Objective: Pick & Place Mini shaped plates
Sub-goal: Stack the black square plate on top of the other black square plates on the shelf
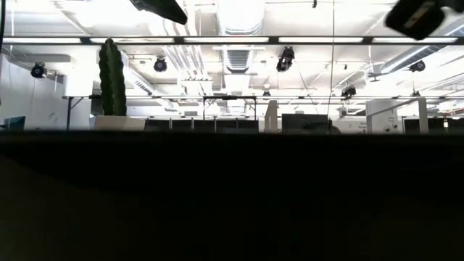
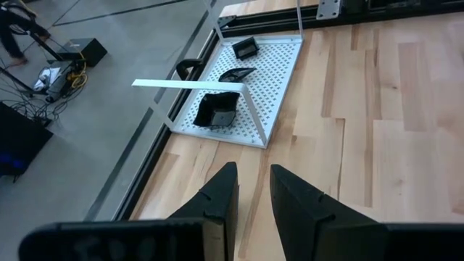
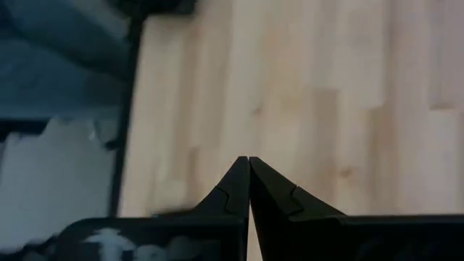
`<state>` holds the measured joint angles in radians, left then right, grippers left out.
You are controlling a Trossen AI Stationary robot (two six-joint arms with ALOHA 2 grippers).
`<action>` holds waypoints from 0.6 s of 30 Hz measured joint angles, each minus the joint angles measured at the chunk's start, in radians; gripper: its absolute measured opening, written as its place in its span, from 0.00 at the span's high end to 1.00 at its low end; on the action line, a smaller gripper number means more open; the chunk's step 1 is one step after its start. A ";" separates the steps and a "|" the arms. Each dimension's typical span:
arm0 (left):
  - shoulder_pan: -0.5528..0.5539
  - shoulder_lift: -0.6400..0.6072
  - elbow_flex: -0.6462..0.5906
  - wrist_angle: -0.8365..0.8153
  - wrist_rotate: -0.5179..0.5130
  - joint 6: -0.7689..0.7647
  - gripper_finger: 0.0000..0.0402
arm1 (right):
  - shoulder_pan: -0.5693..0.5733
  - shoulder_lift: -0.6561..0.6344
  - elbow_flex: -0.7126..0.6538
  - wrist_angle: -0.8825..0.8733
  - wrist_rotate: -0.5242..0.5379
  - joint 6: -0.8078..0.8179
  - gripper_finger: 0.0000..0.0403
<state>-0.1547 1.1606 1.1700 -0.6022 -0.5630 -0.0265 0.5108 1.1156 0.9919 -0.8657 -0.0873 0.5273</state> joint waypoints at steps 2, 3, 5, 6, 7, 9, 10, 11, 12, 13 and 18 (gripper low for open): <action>0.000 0.000 0.000 0.000 0.000 0.000 0.81 | 0.039 0.000 -0.001 0.003 -0.024 0.028 0.98; 0.000 0.000 0.000 0.000 0.000 0.000 0.81 | 0.055 0.000 -0.004 0.003 -0.027 0.046 0.98; 0.000 0.000 0.000 0.001 0.000 0.000 0.81 | 0.076 0.000 -0.006 0.000 -0.029 0.057 0.98; 0.000 0.000 0.000 0.001 0.000 0.000 0.81 | 0.082 0.000 -0.006 0.000 -0.029 0.055 0.98; 0.000 0.000 0.000 0.001 0.001 0.000 0.81 | 0.086 0.000 -0.006 -0.004 -0.028 0.051 0.98; 0.000 0.000 0.000 0.001 0.001 -0.001 0.81 | 0.088 0.000 -0.007 -0.022 -0.027 0.049 0.98; 0.000 0.000 0.000 0.002 0.001 -0.002 0.81 | 0.088 0.000 -0.008 -0.028 -0.027 0.049 0.98; 0.000 0.000 0.000 0.002 0.001 -0.003 0.81 | 0.088 0.000 -0.010 -0.032 -0.027 0.047 0.98; 0.000 0.000 0.000 0.002 0.001 -0.006 0.81 | 0.088 0.000 -0.013 -0.040 -0.027 0.042 0.98; 0.000 0.000 0.000 0.003 0.001 -0.007 0.81 | 0.088 0.000 -0.017 -0.050 -0.027 0.037 0.98; 0.000 0.000 0.000 0.004 0.001 -0.009 0.81 | 0.088 0.000 -0.058 -0.054 -0.050 0.008 0.92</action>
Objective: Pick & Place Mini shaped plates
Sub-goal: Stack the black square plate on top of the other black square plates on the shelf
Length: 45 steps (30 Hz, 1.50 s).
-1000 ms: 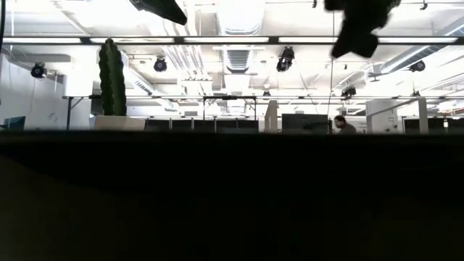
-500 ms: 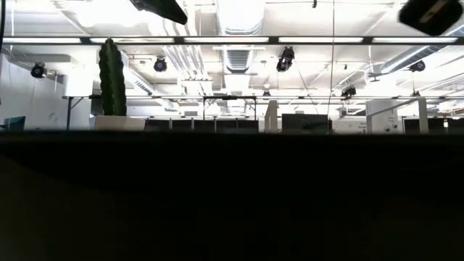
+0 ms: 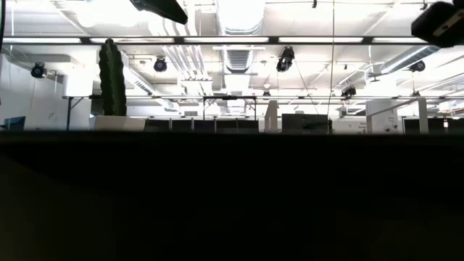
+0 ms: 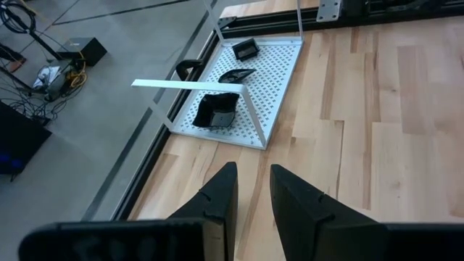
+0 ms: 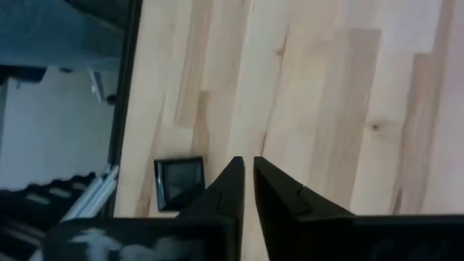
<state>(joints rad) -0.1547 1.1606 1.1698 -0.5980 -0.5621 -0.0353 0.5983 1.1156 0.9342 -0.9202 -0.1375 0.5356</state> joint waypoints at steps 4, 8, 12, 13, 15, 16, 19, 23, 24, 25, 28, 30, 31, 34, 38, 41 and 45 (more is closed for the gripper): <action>0.000 0.000 0.000 0.000 0.000 0.000 0.81 | 0.007 0.000 -0.033 0.026 -0.041 -0.038 0.84; 0.000 0.000 0.000 0.000 0.000 0.000 0.81 | 0.037 0.000 -0.095 0.123 -0.060 -0.034 0.78; 0.000 0.000 0.000 0.000 0.000 0.000 0.81 | 0.088 0.001 -0.194 0.284 -0.088 0.012 0.77; 0.000 0.000 0.000 0.000 0.000 0.000 0.81 | 0.099 0.001 -0.216 0.318 -0.090 0.028 0.76; 0.000 0.000 0.000 0.000 0.000 0.000 0.81 | 0.119 0.001 -0.258 0.377 -0.093 0.062 0.76; 0.000 0.000 0.000 0.000 0.000 0.000 0.81 | 0.129 0.001 -0.277 0.396 -0.097 0.080 0.76; 0.000 0.000 0.000 0.000 0.000 0.000 0.81 | 0.159 0.001 -0.334 0.437 -0.104 0.116 0.76; 0.000 0.000 0.000 0.000 0.000 0.000 0.81 | 0.192 0.001 -0.407 0.528 -0.109 0.120 0.76; 0.000 0.000 0.000 0.000 0.000 0.000 0.81 | 0.198 0.001 -0.424 0.554 -0.109 0.121 0.76; 0.000 0.000 0.000 0.000 0.000 0.000 0.81 | 0.202 0.001 -0.442 0.578 -0.109 0.124 0.76; 0.000 0.000 0.000 0.000 0.000 0.000 0.81 | 0.210 0.001 -0.489 0.618 -0.108 0.142 0.76; 0.000 0.000 0.000 -0.001 -0.001 0.000 0.81 | 0.214 0.001 -0.516 0.648 -0.107 0.140 0.76; 0.000 0.000 0.000 0.000 -0.001 0.000 0.81 | 0.214 0.001 -0.531 0.670 -0.107 0.139 0.76; 0.000 0.000 0.000 0.000 -0.006 0.000 0.81 | 0.214 0.001 -0.573 0.749 -0.107 0.143 0.76; 0.000 0.000 0.000 0.000 -0.007 -0.001 0.81 | 0.216 0.001 -0.610 0.798 -0.107 0.151 0.76; 0.000 0.000 0.000 0.000 -0.008 -0.002 0.81 | 0.223 0.001 -0.617 0.803 -0.107 0.149 0.76; 0.000 0.000 0.000 -0.001 -0.008 -0.003 0.81 | 0.242 0.001 -0.631 0.857 -0.107 0.146 0.76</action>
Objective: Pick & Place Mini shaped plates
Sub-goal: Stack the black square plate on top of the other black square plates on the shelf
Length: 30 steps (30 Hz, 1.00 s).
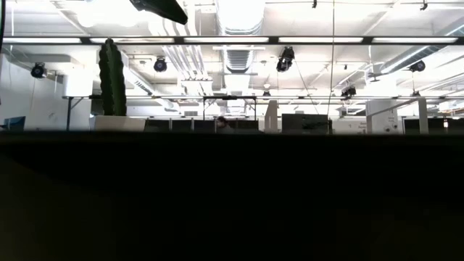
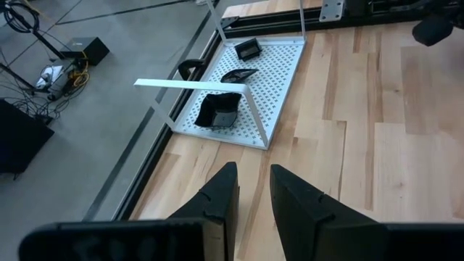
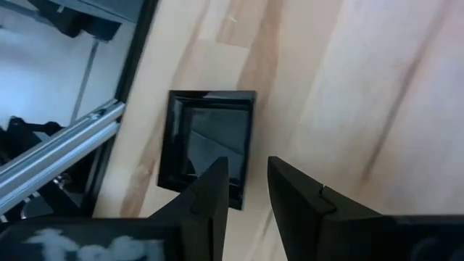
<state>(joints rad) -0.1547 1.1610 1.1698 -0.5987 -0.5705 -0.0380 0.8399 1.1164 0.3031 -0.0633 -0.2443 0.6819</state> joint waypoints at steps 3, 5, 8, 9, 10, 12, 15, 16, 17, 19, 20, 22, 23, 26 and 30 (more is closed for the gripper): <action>0.000 0.000 0.000 0.000 0.000 0.000 0.81 | 0.009 0.000 -0.006 0.015 0.004 0.000 0.76; 0.000 0.000 0.000 0.000 0.000 0.000 0.81 | 0.012 0.000 -0.016 0.015 0.008 -0.001 0.76; 0.000 0.000 0.000 0.000 0.000 0.000 0.81 | 0.012 0.000 -0.027 0.034 0.008 -0.001 0.76; 0.000 0.000 0.000 0.000 0.000 0.000 0.81 | 0.012 0.000 -0.033 0.043 0.008 -0.001 0.76; 0.000 0.000 0.000 0.000 0.000 0.000 0.81 | 0.012 0.000 -0.039 0.053 0.009 -0.003 0.76; 0.000 0.000 0.000 0.000 0.000 0.000 0.81 | 0.012 0.000 -0.044 0.075 0.011 -0.007 0.76; 0.000 0.000 0.000 0.000 0.000 0.000 0.81 | 0.017 0.000 -0.051 0.073 0.012 -0.010 0.76; 0.000 0.000 0.000 0.000 0.000 0.000 0.81 | 0.018 0.000 -0.052 0.074 0.013 -0.012 0.76; 0.000 0.000 0.000 0.000 0.000 0.000 0.81 | 0.020 0.000 -0.052 0.078 0.013 -0.012 0.76; 0.000 0.000 0.000 0.000 0.000 0.000 0.81 | 0.027 0.000 -0.055 0.078 0.014 -0.012 0.76; 0.000 0.000 0.000 0.000 0.000 0.000 0.81 | 0.030 0.000 -0.056 0.078 0.016 -0.013 0.76; 0.000 0.000 0.000 0.000 0.000 0.000 0.81 | 0.036 0.000 -0.056 0.083 0.030 -0.013 0.76; 0.000 0.000 0.000 0.000 0.000 0.000 0.81 | 0.040 0.000 -0.056 0.089 0.037 -0.012 0.76; 0.000 0.000 0.000 -0.001 0.000 0.000 0.81 | 0.040 0.021 -0.052 0.109 0.039 -0.011 0.76; 0.000 0.000 0.000 -0.003 0.000 0.003 0.81 | 0.046 0.121 -0.040 0.167 0.038 -0.012 0.76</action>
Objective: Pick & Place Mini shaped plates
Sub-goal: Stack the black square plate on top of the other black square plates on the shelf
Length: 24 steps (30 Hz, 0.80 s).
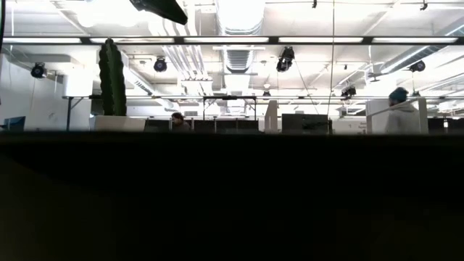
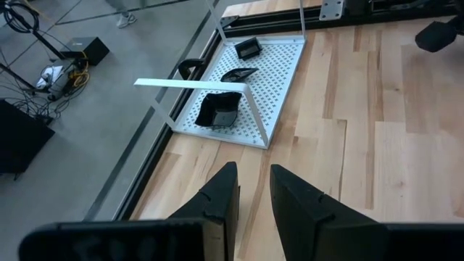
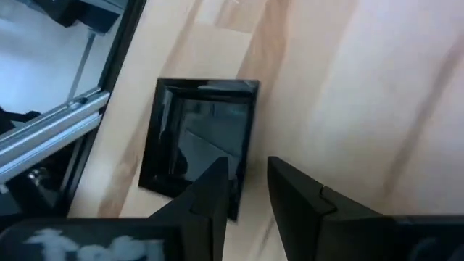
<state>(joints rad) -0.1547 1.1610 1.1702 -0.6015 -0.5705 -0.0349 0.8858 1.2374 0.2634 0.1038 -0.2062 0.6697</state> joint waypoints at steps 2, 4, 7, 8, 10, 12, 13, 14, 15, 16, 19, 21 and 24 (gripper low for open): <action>0.000 0.000 0.000 0.000 0.000 0.000 0.81 | 0.000 0.064 0.018 0.045 -0.003 0.001 0.76; 0.000 0.000 0.000 0.000 0.000 0.003 0.81 | 0.000 0.126 0.049 0.059 -0.003 0.022 0.76; 0.000 0.000 0.000 0.000 0.000 0.007 0.81 | 0.000 0.197 0.103 0.057 -0.011 0.036 0.78; 0.000 0.000 0.000 0.000 0.000 0.008 0.81 | 0.001 0.218 0.121 0.054 -0.015 0.035 0.80; 0.000 0.000 0.000 0.000 0.000 0.008 0.81 | 0.002 0.250 0.155 0.048 -0.014 0.034 0.84; 0.000 0.000 0.000 0.000 0.000 0.009 0.81 | 0.002 0.278 0.187 0.031 -0.013 0.040 0.91; 0.000 0.000 0.000 0.001 0.000 0.011 0.81 | 0.002 0.287 0.202 0.022 -0.011 0.053 0.95; 0.000 0.000 0.000 0.001 0.000 0.013 0.81 | 0.002 0.296 0.217 0.012 -0.008 0.071 0.96; 0.000 0.000 0.000 0.001 0.000 0.016 0.81 | 0.002 0.305 0.229 0.008 -0.007 0.088 0.96; 0.000 0.000 0.000 0.002 0.000 0.018 0.81 | 0.002 0.310 0.237 0.005 -0.005 0.104 0.97; 0.000 0.000 0.000 0.003 0.000 0.027 0.81 | 0.002 0.317 0.265 -0.009 0.000 0.140 0.98; 0.000 0.000 0.000 0.003 0.000 0.037 0.81 | 0.002 0.311 0.287 -0.049 0.004 0.153 0.98; 0.000 0.000 0.000 0.003 0.000 0.046 0.81 | 0.002 0.281 0.333 -0.124 0.004 0.185 0.98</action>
<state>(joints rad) -0.1545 1.1610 1.1702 -0.5987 -0.5701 0.0112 0.8875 1.5179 0.5967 -0.0206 -0.2018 0.8546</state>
